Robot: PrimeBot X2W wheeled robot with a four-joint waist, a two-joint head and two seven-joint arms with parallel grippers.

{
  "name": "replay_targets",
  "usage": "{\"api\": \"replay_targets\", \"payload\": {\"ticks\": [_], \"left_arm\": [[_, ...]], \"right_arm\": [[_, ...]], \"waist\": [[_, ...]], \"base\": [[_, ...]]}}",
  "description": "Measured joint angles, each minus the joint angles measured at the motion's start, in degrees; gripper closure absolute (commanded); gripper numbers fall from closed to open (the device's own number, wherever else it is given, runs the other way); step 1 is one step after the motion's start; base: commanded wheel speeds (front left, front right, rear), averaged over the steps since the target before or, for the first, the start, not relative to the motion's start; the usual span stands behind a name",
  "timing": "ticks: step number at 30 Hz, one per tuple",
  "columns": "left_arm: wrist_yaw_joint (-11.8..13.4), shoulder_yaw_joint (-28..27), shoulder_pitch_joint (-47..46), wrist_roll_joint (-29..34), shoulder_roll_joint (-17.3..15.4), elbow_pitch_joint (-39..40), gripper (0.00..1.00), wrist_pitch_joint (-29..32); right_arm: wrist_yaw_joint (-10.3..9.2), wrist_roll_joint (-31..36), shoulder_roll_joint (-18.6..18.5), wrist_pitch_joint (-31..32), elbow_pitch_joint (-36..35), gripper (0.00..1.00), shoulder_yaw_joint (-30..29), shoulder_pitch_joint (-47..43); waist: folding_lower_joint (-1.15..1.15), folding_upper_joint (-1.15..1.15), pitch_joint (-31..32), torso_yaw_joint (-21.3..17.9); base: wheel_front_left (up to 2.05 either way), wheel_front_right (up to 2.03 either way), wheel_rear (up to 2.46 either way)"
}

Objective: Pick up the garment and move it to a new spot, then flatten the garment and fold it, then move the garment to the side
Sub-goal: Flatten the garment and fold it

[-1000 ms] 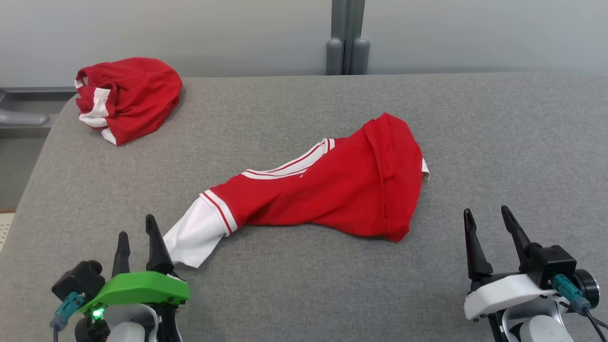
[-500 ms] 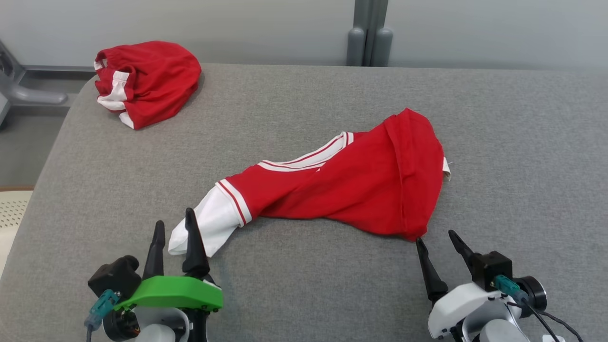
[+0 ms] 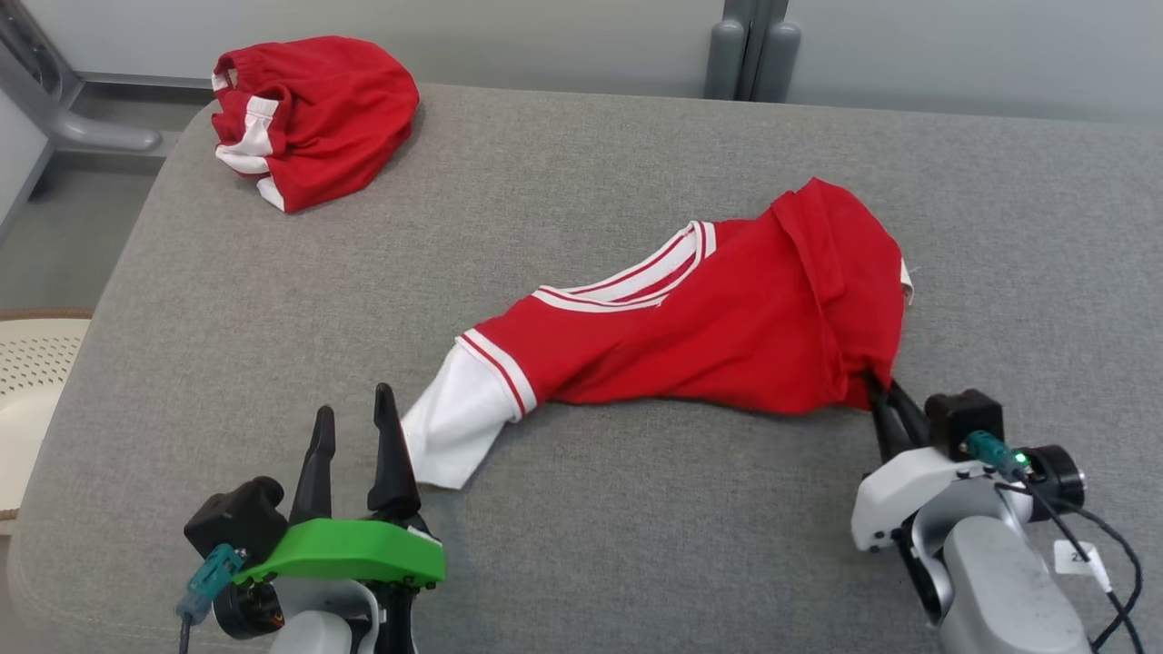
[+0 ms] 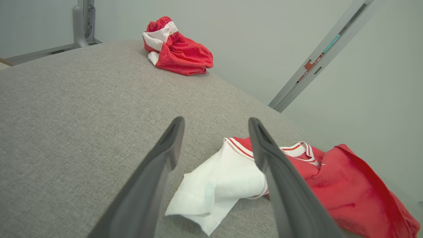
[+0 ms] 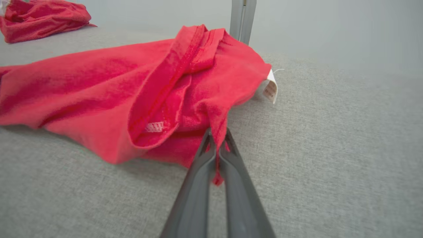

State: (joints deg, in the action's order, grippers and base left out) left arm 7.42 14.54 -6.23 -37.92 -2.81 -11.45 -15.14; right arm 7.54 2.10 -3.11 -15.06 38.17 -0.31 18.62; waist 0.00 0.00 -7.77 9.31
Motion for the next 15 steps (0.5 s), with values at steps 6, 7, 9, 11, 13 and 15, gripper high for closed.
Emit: {"api": "replay_targets", "payload": {"ticks": [6,7,9,11,13,15], "left_arm": [[-0.4,1.7,0.0,-1.3,0.0,1.1,0.0,0.0],[-0.4,2.2,0.0,-1.5,0.0,1.3,0.0,0.0],[-0.4,3.0,0.0,-1.7,0.0,1.7,0.0,0.0],[-0.6,3.9,0.0,-1.8,0.0,1.9,0.0,0.0],[-0.7,4.7,-0.1,-1.9,0.0,2.0,0.0,0.0],[-0.8,5.6,-0.2,-1.9,0.0,2.0,0.0,0.0]], "right_arm": [[0.0,2.6,-4.5,0.0,0.9,1.0,-4.1,2.2],[0.0,2.7,-5.5,0.0,1.5,1.0,-4.4,2.5],[0.0,3.2,-7.2,0.0,2.5,1.0,-4.9,3.1],[0.0,3.5,-8.5,0.0,3.4,1.0,-5.7,3.5],[0.0,4.1,-9.4,0.0,3.9,1.0,-6.4,4.1],[0.0,4.7,-9.5,0.0,3.9,0.0,-7.0,4.2]], "waist": [[0.0,0.0,0.1,-0.5],[0.0,0.0,0.1,-0.6],[0.0,0.0,0.2,-0.7],[0.0,0.0,0.2,-0.8],[0.0,0.0,0.3,-0.9],[0.0,0.0,0.4,-1.2]], "base": [[0.0,0.0,0.0],[0.0,0.0,0.0],[0.0,0.0,0.0],[0.0,0.0,0.0],[0.0,0.0,0.0],[0.0,0.0,0.0]]}}
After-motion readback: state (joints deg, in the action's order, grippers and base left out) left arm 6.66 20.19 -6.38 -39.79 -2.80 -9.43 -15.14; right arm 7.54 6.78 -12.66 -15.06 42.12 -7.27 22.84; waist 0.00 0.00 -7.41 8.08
